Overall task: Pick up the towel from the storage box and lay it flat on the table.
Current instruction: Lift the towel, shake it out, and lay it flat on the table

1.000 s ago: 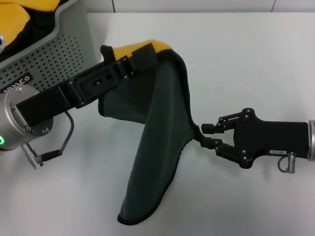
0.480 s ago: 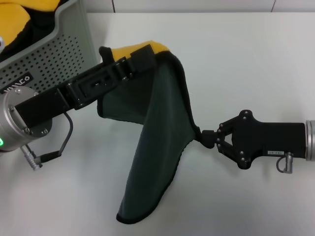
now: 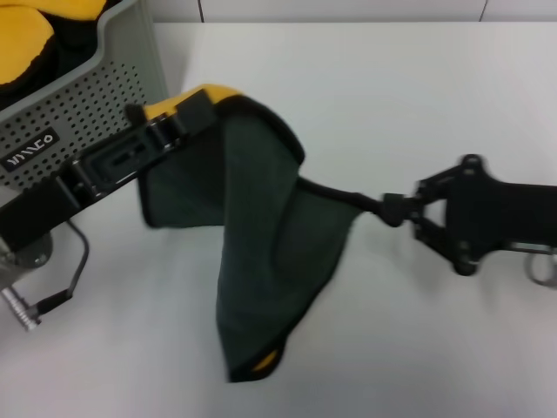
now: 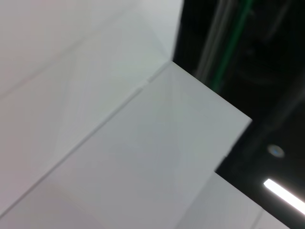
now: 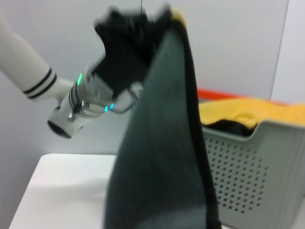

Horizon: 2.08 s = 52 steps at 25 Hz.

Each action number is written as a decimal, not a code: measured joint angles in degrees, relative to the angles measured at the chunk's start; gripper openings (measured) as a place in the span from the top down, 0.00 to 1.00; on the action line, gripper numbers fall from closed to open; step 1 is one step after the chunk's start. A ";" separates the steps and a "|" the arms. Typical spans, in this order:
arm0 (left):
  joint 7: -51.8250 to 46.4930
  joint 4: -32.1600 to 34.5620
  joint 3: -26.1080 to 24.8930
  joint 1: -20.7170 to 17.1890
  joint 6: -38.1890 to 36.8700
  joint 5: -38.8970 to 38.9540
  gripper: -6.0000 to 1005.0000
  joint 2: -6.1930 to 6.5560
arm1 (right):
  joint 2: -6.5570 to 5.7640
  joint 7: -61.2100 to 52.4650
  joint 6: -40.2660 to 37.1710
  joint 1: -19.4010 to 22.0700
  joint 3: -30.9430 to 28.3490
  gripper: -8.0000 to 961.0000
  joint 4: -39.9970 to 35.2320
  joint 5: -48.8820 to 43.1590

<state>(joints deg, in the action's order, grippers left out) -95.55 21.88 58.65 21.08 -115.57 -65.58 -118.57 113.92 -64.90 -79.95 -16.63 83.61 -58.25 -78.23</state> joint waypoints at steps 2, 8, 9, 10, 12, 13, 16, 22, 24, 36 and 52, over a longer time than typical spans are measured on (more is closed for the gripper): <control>-0.01 -0.56 -0.14 -0.82 0.03 0.11 0.98 0.35 | -0.41 -1.27 -1.15 3.91 -0.78 0.99 -6.55 -0.22; -0.11 -0.51 -1.03 -4.60 -0.02 -0.29 0.98 0.86 | 0.27 -3.74 -13.86 10.45 -8.99 0.99 -17.42 -0.31; -0.15 -0.34 -0.86 -5.02 -0.18 -0.69 0.98 0.82 | 0.39 -4.27 -17.17 10.93 -11.25 0.99 -18.22 -0.15; -0.23 -0.14 -0.71 -5.41 -0.38 -1.28 0.98 0.71 | 0.44 -4.69 -19.87 11.17 -12.94 0.99 -18.50 0.17; -0.36 0.11 -0.18 -6.14 -0.66 -2.79 0.98 0.42 | 0.52 -5.61 -26.11 11.63 -16.71 0.99 -18.80 1.00; -0.42 0.28 0.27 -6.49 -0.73 -3.16 0.98 0.35 | 0.51 -5.85 -27.37 11.72 -17.73 0.99 -18.82 1.27; -0.63 1.04 3.31 -8.23 -0.84 -3.42 0.98 0.27 | 0.56 -6.88 -33.51 11.99 -21.32 0.99 -18.42 2.89; -0.84 4.15 7.67 -13.36 -1.15 -3.00 0.98 0.36 | 0.60 -8.27 -42.80 13.03 -24.97 0.99 -17.04 5.28; -1.07 6.41 8.02 -15.81 -1.25 -2.71 0.98 0.23 | 0.61 -8.53 -42.98 13.94 -24.98 0.99 -17.00 5.98; 8.30 -9.12 11.96 -9.91 1.36 -2.38 0.99 0.10 | 0.39 -1.92 -37.57 6.93 -24.22 0.99 4.16 -1.75; 4.91 -14.82 11.08 4.17 30.68 7.94 0.98 -1.27 | 0.70 1.09 -9.98 -4.71 -23.40 0.99 19.59 -11.54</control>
<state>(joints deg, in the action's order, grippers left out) -90.64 7.06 69.73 25.24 -84.89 -57.64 -119.85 114.62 -63.80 -89.93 -21.34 60.21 -38.66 -89.77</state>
